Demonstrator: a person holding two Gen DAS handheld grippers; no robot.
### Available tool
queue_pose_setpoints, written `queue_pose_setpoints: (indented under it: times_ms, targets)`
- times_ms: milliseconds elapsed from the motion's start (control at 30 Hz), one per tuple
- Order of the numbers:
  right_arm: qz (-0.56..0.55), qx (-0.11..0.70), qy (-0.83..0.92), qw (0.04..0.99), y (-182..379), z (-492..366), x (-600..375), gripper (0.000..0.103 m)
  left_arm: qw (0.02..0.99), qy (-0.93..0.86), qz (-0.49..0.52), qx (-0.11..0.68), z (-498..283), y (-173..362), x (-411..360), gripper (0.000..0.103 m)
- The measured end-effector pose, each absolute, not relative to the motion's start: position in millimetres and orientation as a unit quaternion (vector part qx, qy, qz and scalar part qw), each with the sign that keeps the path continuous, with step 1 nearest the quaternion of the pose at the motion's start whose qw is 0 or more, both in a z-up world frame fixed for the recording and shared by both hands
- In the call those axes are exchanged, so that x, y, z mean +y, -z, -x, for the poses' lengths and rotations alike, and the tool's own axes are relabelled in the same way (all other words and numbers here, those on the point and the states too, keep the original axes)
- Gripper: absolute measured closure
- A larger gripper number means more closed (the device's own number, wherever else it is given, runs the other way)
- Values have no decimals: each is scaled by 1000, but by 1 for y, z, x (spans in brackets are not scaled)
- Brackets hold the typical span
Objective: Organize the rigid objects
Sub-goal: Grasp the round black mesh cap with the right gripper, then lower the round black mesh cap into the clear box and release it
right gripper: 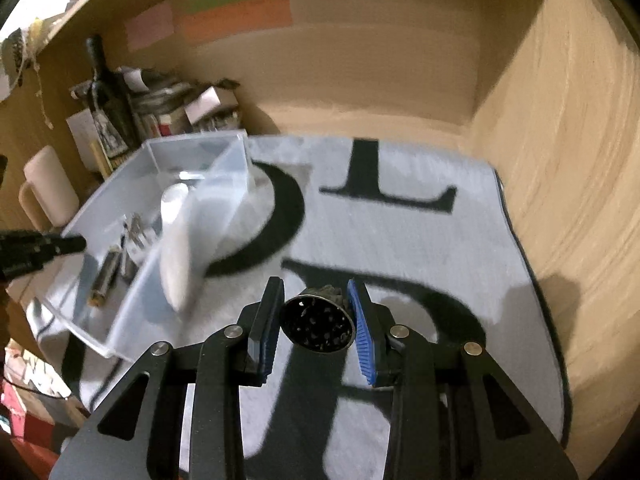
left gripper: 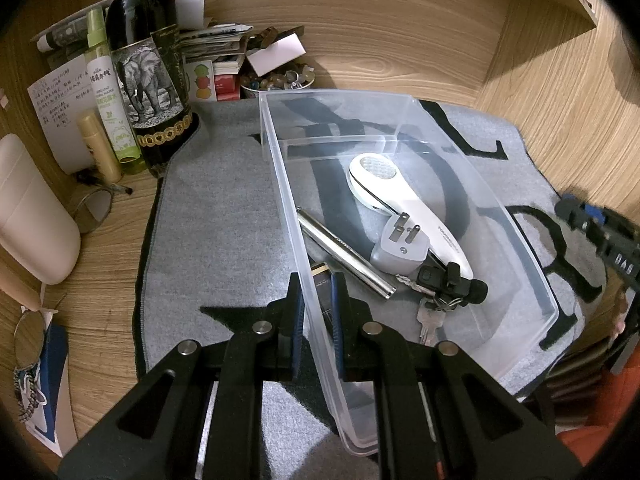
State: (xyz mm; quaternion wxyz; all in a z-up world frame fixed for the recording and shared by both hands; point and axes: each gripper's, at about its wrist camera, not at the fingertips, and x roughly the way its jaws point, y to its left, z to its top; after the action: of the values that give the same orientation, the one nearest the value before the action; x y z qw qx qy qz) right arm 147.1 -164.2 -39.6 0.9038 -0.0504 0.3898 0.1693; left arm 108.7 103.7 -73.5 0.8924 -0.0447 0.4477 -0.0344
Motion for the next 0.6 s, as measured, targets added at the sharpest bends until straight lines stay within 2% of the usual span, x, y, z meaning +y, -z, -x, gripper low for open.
queue_pose_setpoints:
  times_ms: [367, 600]
  targets:
    - [82, 332, -237, 909, 2, -157, -114, 73, 892, 34, 45, 448, -108, 74, 103, 92]
    - [112, 319, -283, 897, -2, -167, -74, 73, 892, 34, 43, 448, -108, 74, 103, 92]
